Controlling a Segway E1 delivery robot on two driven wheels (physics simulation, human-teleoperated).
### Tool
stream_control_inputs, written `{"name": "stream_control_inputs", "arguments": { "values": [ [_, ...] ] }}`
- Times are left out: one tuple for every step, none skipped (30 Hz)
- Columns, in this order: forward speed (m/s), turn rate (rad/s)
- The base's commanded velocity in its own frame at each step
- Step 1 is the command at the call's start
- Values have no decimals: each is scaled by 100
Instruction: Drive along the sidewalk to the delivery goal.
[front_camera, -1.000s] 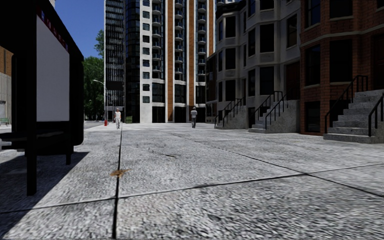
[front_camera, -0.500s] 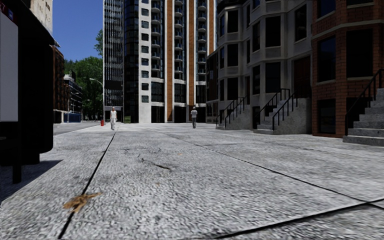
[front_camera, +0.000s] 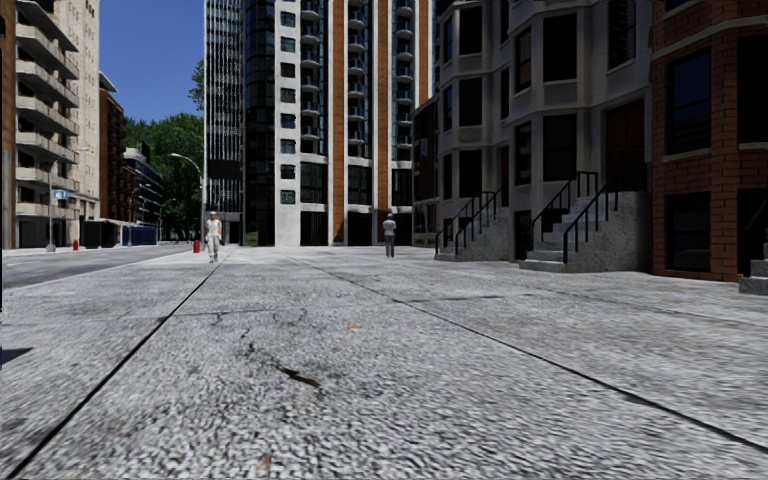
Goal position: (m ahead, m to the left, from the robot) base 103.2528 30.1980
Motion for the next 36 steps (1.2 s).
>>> {"name": "stream_control_inputs", "arguments": {
  "values": [
    [200, 0],
    [200, 0],
    [200, 0],
    [200, 0],
    [200, 0],
    [200, 0],
    [200, 0],
    [200, 0],
    [200, 0],
    [200, 0],
    [200, 0],
    [200, 0],
    [200, 0],
    [200, 0],
    [200, 0],
    [200, 0],
    [200, 0],
    [200, 0],
    [200, 0],
    [200, 0],
    [200, 0],
    [200, 0],
    [200, 0],
    [200, 0],
    [200, 0],
    [200, 0],
    [200, 0],
    [200, 0],
    [200, 0],
    [200, 0],
    [200, 0],
    [200, 0],
    [200, 0],
    [200, 0],
    [200, 0],
    [200, 0]
  ]
}}
